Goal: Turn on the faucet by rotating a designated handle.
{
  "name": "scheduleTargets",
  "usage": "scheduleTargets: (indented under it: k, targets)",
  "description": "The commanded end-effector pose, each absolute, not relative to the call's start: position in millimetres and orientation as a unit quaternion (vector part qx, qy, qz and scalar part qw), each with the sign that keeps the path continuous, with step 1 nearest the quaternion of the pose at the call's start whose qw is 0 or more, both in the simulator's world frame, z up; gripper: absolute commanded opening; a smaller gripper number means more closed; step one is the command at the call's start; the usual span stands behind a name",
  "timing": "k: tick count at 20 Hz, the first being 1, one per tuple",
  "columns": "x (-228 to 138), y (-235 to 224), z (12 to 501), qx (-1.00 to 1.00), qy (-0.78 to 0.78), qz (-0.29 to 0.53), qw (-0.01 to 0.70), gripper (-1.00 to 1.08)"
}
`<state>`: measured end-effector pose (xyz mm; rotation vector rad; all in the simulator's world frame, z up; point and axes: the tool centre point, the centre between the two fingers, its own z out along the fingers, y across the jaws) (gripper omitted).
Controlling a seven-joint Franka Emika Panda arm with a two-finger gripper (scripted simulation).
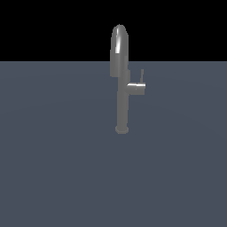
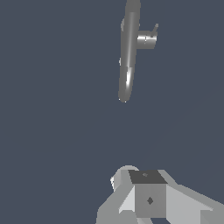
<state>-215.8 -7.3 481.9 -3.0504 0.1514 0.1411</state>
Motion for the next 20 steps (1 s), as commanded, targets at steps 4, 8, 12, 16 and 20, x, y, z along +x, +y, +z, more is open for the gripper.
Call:
scheduleTargets:
  k: [4, 8, 12, 16, 20]
  targets:
    - [-188.8, -8.0, 479.8, -0.989, 0.091, 0.080, 0.083, -1.00]
    - [-166.4, -10.2, 476.8, -0.979, 0.125, 0.109, 0.116, -1.00]
    - [-143.8, -13.8, 472.2, -0.966, 0.160, 0.138, 0.151, -1.00]
    - [-121.1, -18.9, 465.8, -0.948, 0.196, 0.167, 0.186, -1.00]
    - [-98.6, -25.5, 457.5, -0.927, 0.232, 0.196, 0.222, -1.00]
